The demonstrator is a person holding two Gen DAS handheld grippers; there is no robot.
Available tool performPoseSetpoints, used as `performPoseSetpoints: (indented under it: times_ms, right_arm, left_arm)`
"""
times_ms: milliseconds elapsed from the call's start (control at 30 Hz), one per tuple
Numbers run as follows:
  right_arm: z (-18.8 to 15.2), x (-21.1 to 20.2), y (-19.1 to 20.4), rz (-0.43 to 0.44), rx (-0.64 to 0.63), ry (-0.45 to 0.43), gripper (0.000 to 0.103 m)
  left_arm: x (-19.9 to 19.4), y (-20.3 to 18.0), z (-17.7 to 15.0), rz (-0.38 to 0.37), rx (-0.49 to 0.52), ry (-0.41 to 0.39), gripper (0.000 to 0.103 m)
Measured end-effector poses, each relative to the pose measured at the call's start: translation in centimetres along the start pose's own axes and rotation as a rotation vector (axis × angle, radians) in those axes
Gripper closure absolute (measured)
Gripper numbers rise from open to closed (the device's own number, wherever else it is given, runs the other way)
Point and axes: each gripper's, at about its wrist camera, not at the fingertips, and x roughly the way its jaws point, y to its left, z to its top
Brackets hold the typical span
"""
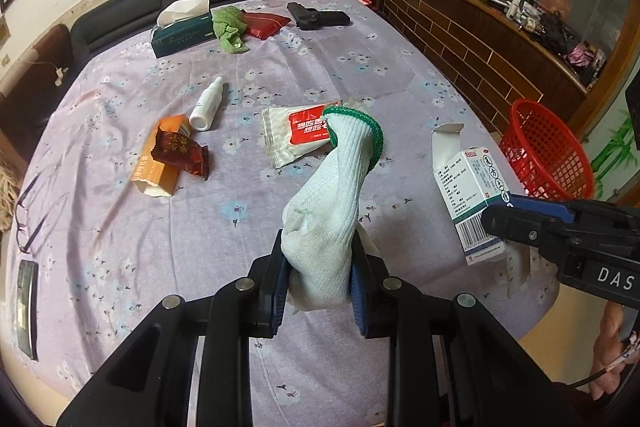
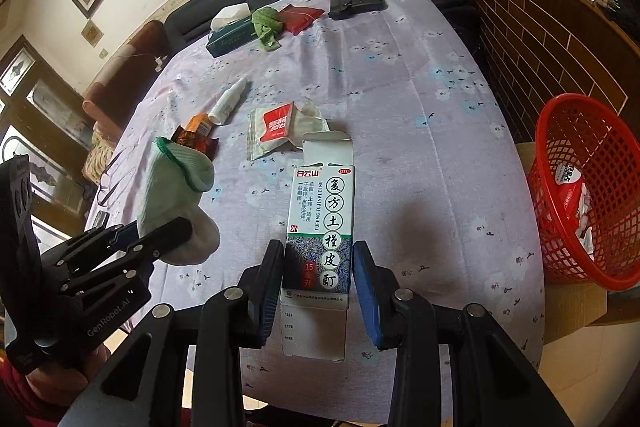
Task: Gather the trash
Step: 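Carry the sock and medicine box toward the red wastebasket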
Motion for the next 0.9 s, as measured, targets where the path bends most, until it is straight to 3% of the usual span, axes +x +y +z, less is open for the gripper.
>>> performPoseSetpoints:
  times_ms: [400, 900]
  right_arm:
    - [0.3, -0.2, 0.0, 0.005, -0.009, -0.008, 0.065]
    - [0.3, -0.9, -0.7, -0.024, 0.025, -0.026, 0.065]
  left_arm:
    - [-0.2, -0.5, 0.4, 0.052, 0.04, -0.031, 0.078]
    - [0.8, -1.7, 1.2, 0.029, 0.088, -0.033, 0.078]
